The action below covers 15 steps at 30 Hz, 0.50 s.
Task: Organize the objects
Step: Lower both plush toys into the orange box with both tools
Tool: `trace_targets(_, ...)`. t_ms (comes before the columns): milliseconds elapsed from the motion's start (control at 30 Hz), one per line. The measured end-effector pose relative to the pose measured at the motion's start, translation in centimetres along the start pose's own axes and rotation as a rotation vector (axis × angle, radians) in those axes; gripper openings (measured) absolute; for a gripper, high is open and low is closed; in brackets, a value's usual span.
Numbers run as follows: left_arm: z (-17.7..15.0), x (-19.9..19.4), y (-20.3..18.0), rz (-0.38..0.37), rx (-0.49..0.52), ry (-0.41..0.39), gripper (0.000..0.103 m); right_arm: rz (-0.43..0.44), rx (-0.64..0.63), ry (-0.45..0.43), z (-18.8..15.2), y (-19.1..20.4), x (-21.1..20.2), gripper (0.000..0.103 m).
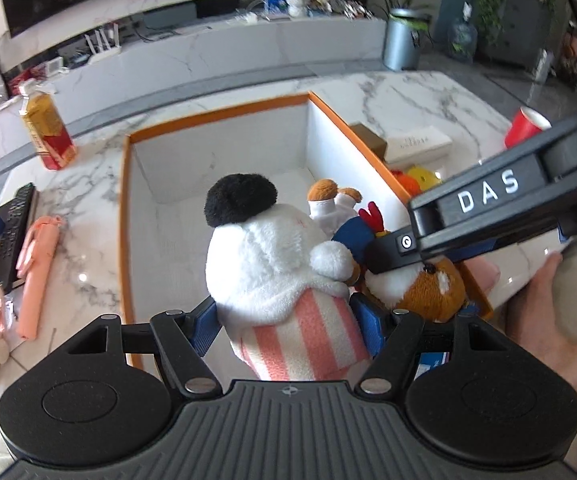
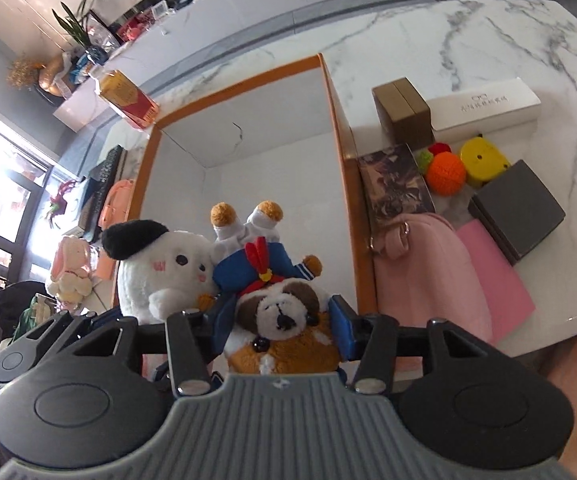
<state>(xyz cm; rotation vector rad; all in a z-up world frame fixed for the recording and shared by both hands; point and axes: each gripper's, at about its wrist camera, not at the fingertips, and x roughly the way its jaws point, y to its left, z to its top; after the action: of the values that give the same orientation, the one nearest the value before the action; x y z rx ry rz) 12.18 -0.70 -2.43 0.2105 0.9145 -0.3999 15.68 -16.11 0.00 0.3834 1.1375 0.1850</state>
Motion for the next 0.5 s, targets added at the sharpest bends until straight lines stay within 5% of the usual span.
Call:
trace_targets(367, 0.0, 2.7, -0.1, -0.019, 0.043, 0.109, 0.076, 0.006, -0.126, 0.095, 0.9, 0.5, 1.2, 0.062)
trace_targets(500, 0.0, 3.5, 0.1, -0.035, 0.041, 0.145, 0.076, -0.007, -0.25, 0.08, 0.8, 1.5, 0.8, 0.05)
